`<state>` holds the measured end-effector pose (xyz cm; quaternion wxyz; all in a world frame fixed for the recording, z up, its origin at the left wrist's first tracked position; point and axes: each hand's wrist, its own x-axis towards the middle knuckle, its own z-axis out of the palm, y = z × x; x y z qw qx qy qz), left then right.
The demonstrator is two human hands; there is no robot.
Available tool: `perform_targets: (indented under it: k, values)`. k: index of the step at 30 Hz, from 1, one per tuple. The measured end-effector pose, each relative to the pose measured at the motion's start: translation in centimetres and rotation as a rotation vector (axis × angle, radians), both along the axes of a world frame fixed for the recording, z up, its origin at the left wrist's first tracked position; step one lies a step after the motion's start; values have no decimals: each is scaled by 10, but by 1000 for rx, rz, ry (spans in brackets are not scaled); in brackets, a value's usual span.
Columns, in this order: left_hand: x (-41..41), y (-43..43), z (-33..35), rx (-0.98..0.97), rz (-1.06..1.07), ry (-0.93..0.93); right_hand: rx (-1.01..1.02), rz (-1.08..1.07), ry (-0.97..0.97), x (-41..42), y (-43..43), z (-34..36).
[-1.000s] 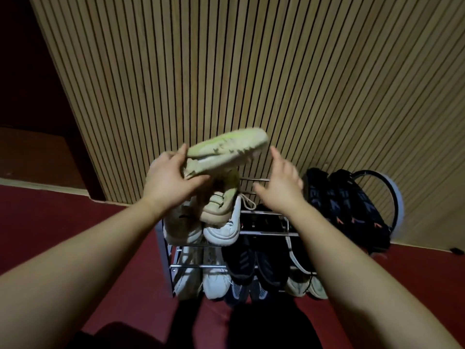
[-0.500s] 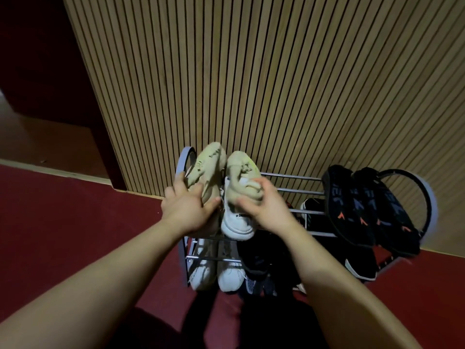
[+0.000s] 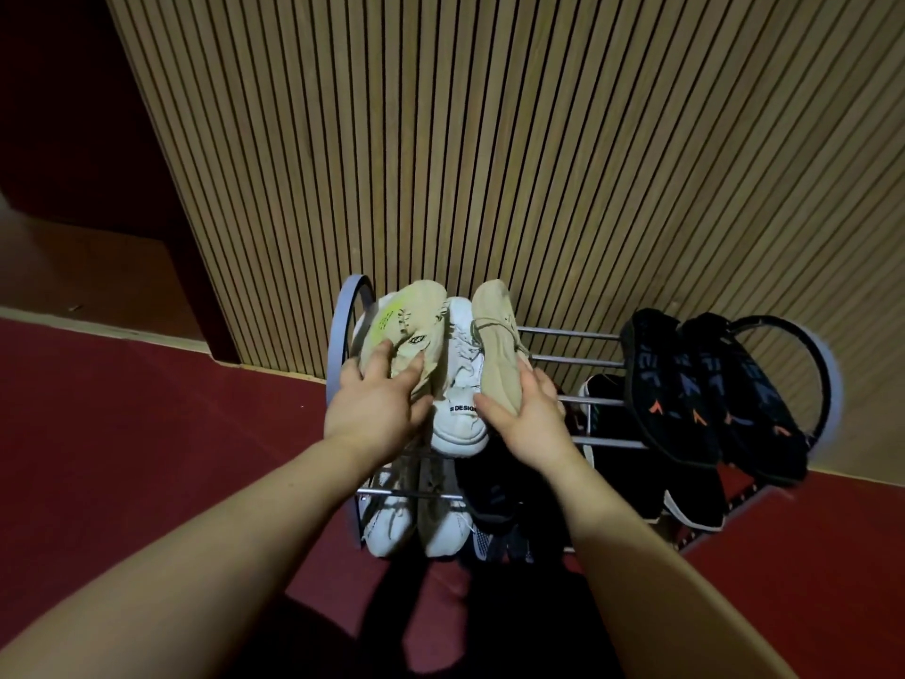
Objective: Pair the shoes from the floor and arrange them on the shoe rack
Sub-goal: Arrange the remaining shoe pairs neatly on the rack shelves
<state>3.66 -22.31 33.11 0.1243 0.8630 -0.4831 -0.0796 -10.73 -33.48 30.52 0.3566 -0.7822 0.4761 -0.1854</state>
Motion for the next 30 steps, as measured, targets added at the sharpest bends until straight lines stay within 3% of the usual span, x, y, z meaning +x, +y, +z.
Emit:
perform_targets:
  k: [3,6,10,16,21,26,30]
  values:
    - [-1,2,1,-75,26,51,-147,2,55,-15,-9,7]
    - [-5,3,4,-164,54,78,-339,-35,320,-46,-26,7]
    - [-26,-6,17,-240,3,50,-327,-24,641,-80,-44,-3]
    - [-82,-49,29,-223,-132,75,-229,39,587,-84,-54,2]
    - [-119,-83,5,-64,-93,72,-250,-223,337,-79,-39,-7]
    - [-129,-88,-13,140,-185,56,-269,-112,478,-80,-46,-11]
    - [-90,-84,-5,278,-510,-189,-203,51,553,-91,-60,-1]
